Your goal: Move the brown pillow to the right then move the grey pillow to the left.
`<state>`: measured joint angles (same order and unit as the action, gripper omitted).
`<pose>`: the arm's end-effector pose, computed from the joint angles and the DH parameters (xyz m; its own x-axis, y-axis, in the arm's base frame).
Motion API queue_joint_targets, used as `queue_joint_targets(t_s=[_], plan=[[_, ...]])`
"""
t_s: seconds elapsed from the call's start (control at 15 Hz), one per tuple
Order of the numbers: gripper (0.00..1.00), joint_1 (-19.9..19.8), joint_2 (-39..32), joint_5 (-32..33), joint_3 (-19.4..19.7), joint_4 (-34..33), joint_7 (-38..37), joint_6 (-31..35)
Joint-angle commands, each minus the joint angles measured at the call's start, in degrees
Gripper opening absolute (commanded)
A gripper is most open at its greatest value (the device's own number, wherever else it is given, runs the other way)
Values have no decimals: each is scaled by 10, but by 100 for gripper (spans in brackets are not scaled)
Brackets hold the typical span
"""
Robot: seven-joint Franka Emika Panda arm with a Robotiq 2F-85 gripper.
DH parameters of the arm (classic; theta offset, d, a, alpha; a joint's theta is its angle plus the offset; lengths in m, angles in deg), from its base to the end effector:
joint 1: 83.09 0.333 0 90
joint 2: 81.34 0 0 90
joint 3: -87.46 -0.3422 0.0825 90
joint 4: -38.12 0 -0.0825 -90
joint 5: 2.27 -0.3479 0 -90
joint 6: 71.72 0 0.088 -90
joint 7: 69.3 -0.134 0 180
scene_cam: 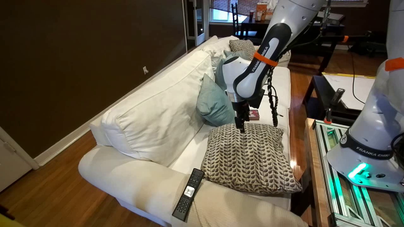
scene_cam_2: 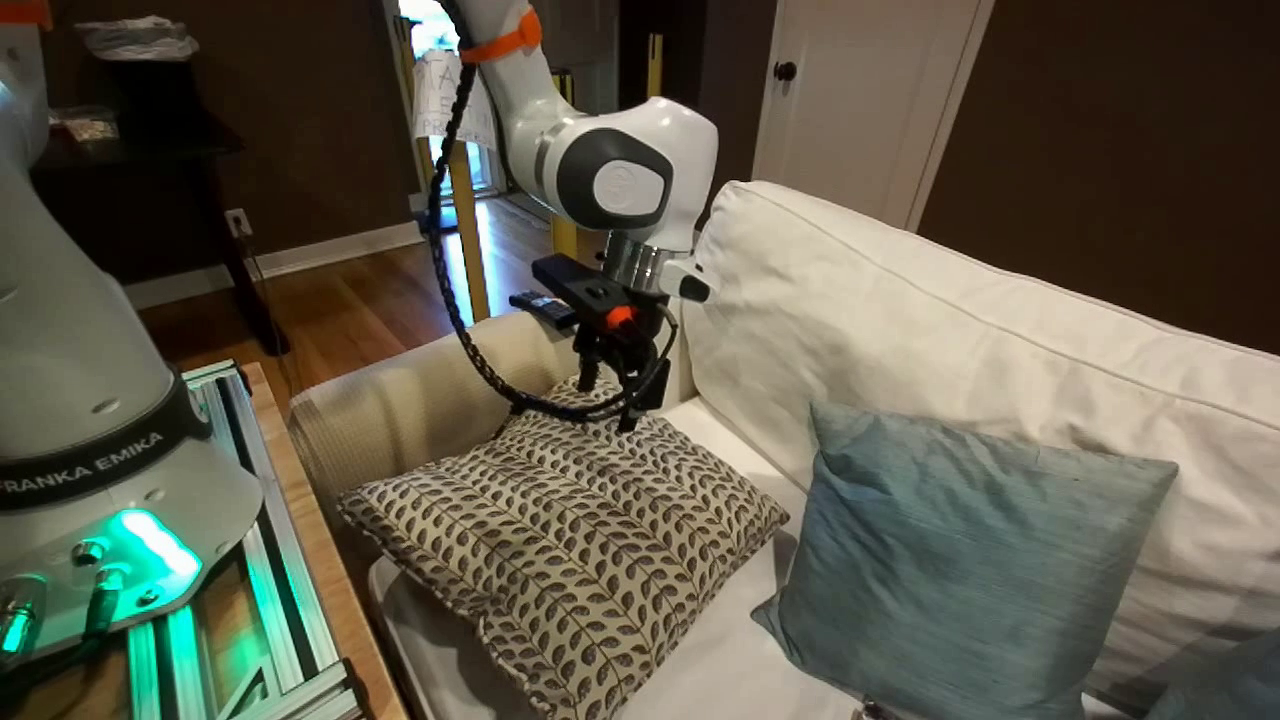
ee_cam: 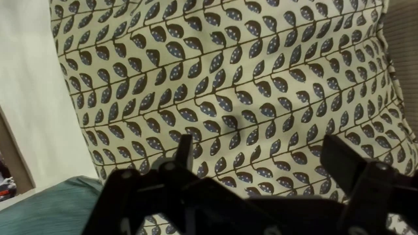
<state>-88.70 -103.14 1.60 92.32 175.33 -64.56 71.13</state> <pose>0.4447 -0.0853 0.1723 0.9582 -0.0419 -0.2830 -0.0341 -0.9989 0.0324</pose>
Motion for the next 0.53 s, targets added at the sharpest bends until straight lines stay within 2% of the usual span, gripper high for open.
queue_joint_targets(t_s=[0.0,0.2,0.47], plan=[[100,21,-86,24,0,-53,-15,7],[100,21,-133,16,-5,-74,-12,21],[100,38,-188,34,15,-94,-45,61]])
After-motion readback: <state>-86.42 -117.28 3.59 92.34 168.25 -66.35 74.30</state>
